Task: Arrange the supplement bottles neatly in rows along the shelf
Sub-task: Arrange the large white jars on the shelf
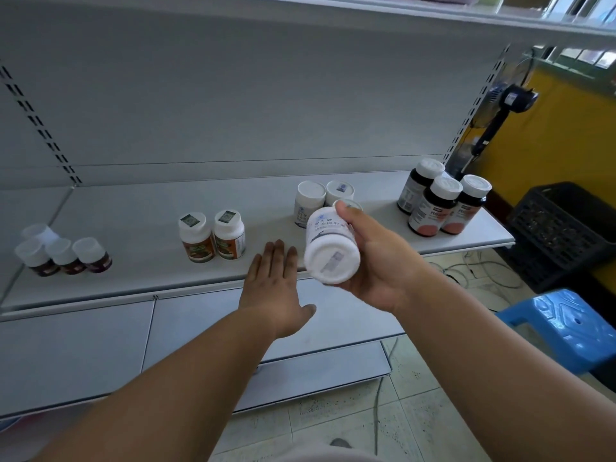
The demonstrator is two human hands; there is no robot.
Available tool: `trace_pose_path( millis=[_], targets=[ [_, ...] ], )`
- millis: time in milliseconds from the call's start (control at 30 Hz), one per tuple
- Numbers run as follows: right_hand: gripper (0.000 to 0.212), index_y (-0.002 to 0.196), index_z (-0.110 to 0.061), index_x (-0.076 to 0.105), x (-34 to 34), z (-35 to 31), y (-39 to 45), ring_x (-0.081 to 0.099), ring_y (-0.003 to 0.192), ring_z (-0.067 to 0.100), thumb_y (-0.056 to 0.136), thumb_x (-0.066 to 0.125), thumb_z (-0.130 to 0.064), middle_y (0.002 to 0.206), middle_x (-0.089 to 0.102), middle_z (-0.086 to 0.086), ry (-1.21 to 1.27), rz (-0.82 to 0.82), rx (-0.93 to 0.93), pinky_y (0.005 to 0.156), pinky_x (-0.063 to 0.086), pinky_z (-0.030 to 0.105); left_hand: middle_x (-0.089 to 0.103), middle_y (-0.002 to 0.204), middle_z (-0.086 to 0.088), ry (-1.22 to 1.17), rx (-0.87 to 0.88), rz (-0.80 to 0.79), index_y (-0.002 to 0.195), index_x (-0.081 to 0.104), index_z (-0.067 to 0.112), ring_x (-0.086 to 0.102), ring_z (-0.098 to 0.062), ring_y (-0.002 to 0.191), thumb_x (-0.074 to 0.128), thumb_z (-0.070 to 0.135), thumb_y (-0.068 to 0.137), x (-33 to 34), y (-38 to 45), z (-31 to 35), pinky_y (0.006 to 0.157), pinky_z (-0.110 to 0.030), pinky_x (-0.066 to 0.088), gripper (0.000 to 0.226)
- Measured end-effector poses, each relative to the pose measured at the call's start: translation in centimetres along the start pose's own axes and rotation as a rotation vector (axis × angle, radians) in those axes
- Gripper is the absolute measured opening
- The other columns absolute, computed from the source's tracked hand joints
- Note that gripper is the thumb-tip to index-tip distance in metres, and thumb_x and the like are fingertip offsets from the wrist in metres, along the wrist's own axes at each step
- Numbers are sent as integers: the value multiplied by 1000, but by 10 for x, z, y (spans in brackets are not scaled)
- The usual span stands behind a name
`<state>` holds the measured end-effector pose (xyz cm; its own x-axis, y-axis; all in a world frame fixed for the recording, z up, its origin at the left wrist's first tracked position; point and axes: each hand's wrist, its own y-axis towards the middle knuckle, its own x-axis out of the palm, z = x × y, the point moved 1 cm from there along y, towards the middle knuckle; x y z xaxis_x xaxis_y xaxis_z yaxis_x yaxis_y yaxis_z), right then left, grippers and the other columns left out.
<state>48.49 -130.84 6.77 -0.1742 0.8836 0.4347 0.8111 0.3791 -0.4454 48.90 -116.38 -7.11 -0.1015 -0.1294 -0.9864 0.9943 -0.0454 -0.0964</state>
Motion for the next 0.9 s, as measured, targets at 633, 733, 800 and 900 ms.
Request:
trace_pose_path(
  millis=[633,733,800,900],
  targets=[
    [58,126,-24,53,-45,-37,97,37,126,20,77,67,-54,122,62,-3,-1836,92,-913,95,21,31,-28,162,-10,65,-1,20,154,-20,17,-26,-26,149,43,70,89,0,-4,3,122,-42,-11,106],
    [53,122,-24,61,-52,-28,106,38,128,25,77,69,-51,127,61,-1,-1858,124,-984,99,19,34,-28,162,-9,64,5,21,155,-20,16,-26,-26,149,44,70,89,0,-3,2,122,-42,-11,106],
    [50,119,-26,64,-57,-23,106,38,128,26,76,69,-51,134,54,0,-1816,168,-1031,101,19,34,-28,162,-9,67,10,18,154,-21,16,-26,-26,149,44,69,89,-1,-4,2,122,-42,-12,106],
    [48,122,-24,59,-66,-10,98,37,126,27,81,65,-48,137,47,2,-1608,344,-1030,102,27,40,-29,161,-9,55,3,25,154,-21,16,-28,-25,148,46,68,89,-1,-4,3,118,-39,-17,107]
  ],
)
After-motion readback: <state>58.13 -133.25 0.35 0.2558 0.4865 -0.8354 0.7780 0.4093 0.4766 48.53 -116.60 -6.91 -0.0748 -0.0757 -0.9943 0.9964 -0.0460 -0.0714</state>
